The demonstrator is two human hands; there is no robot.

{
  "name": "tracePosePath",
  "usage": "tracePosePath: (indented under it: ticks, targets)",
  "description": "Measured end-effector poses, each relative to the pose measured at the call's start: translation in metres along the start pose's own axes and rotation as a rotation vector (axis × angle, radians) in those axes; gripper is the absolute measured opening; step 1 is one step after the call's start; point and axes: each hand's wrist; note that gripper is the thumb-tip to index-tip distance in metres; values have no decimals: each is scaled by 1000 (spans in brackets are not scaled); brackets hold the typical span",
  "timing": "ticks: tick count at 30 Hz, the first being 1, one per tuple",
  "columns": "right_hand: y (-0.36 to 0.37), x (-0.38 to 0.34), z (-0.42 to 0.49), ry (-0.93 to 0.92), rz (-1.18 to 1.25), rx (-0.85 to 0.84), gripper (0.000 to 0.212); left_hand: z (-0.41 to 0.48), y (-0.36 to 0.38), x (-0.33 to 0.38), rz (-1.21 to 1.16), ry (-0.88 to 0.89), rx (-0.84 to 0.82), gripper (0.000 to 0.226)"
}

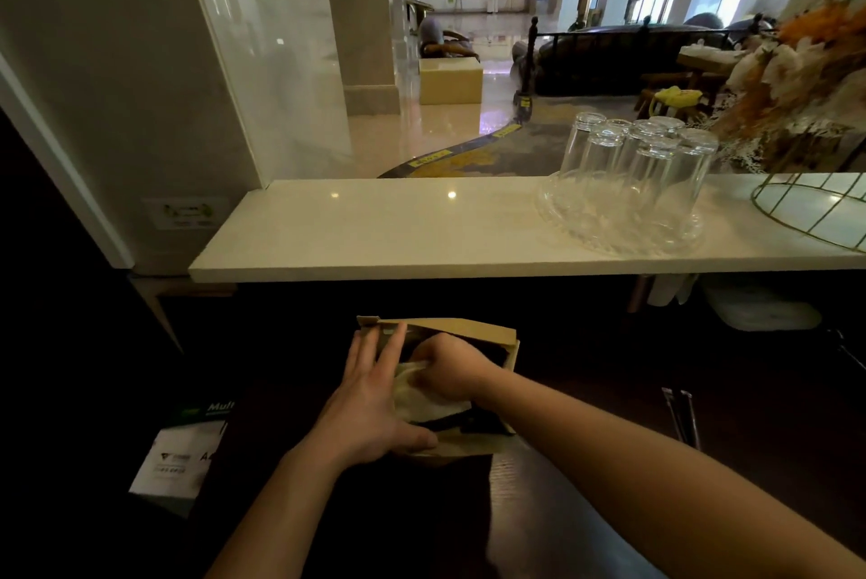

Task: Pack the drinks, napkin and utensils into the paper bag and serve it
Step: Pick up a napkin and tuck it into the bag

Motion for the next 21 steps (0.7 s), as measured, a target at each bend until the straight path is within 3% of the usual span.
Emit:
tracePosePath:
  ticks: [3, 6, 21]
  targets:
    - [12, 14, 13, 129, 21, -56, 30, 1, 3, 0, 17, -3, 8, 140]
    - [18, 28, 16, 200, -195, -90, 32, 1, 5, -1, 19, -5, 15, 140]
    - [22, 52, 14, 106, -314, 55, 23, -1, 5, -2, 37, 6, 9, 136]
Point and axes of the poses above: each hand's wrist, its own z-axis towards the middle knuckle, its own y-axis out of the palm, x = y × z, and after that the axes turned 11 degrees about z, right-handed
